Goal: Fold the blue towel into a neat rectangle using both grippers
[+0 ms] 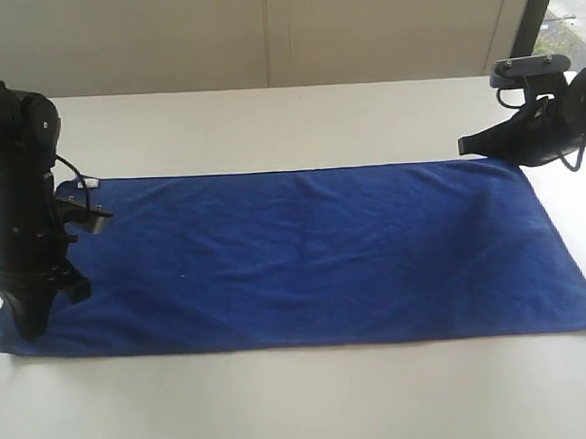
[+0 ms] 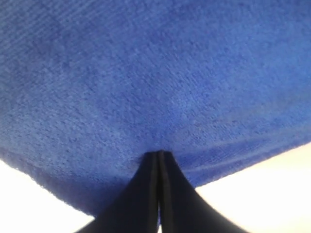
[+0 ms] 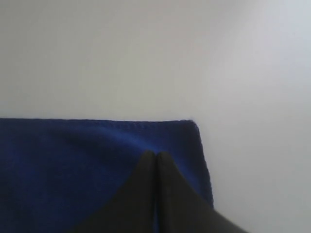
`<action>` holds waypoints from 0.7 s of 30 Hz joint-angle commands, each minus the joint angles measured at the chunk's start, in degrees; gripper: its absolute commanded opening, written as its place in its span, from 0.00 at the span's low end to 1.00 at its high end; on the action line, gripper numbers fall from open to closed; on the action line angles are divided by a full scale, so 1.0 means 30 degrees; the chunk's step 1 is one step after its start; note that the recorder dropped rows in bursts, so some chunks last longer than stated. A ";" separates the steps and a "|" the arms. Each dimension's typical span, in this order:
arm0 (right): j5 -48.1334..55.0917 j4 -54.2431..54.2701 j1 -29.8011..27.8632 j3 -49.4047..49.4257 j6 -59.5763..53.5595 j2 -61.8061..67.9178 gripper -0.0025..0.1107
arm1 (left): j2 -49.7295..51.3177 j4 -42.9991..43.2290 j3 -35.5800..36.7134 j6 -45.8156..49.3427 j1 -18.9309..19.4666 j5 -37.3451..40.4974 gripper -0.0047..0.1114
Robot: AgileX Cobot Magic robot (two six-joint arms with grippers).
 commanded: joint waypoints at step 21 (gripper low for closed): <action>0.5139 -0.0125 -0.0027 -0.2747 -0.0110 -0.1278 0.02 | -0.2501 -0.2595 -0.2675 0.0475 -0.0046 -0.1165 0.04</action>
